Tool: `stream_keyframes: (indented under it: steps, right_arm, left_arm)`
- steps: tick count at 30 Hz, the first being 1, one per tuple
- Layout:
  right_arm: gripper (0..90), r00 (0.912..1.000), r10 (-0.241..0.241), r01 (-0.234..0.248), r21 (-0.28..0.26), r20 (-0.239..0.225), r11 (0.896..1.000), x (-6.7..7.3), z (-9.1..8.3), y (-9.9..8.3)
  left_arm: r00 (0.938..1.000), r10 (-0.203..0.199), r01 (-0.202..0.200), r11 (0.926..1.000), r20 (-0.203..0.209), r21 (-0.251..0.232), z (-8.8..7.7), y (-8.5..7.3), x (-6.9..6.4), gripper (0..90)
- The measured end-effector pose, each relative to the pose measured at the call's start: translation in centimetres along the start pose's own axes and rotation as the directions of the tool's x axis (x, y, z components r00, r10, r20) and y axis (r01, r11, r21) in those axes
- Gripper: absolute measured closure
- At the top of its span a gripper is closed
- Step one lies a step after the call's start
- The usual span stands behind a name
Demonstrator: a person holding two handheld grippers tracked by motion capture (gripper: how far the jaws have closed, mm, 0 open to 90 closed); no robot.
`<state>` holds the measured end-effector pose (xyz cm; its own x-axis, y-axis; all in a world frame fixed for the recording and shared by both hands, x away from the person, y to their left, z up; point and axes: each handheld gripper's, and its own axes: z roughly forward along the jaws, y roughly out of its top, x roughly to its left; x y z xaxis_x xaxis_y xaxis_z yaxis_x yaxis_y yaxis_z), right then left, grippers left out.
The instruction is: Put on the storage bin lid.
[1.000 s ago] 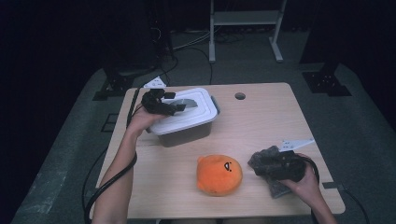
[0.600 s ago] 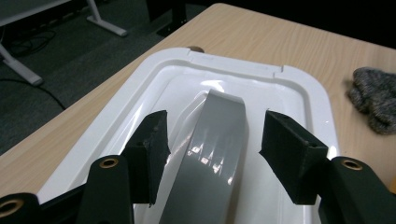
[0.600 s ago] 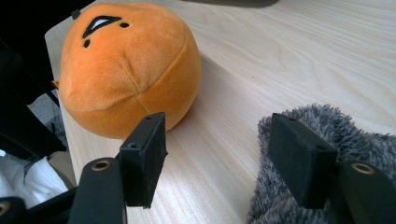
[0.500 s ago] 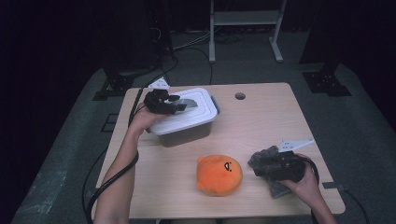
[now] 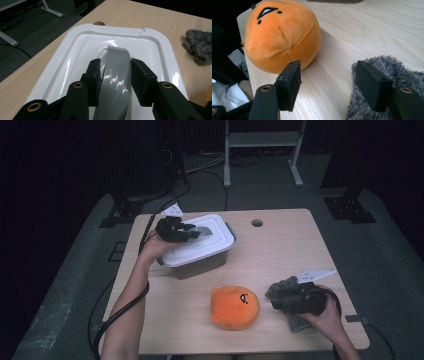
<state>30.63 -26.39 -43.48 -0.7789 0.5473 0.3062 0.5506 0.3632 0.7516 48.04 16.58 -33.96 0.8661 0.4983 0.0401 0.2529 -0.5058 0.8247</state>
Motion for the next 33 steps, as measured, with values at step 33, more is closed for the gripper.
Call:
stream_keyframes:
  steps: [33]
  right_arm:
    - [36.1,1.0,-0.003,0.003,-0.002,0.004,1.0,0.1,-0.1,0.0]
  left_arm:
    - [0.9882,0.033,-0.04,0.9982,0.15,0.045,1.3,1.4,-2.6,66.7]
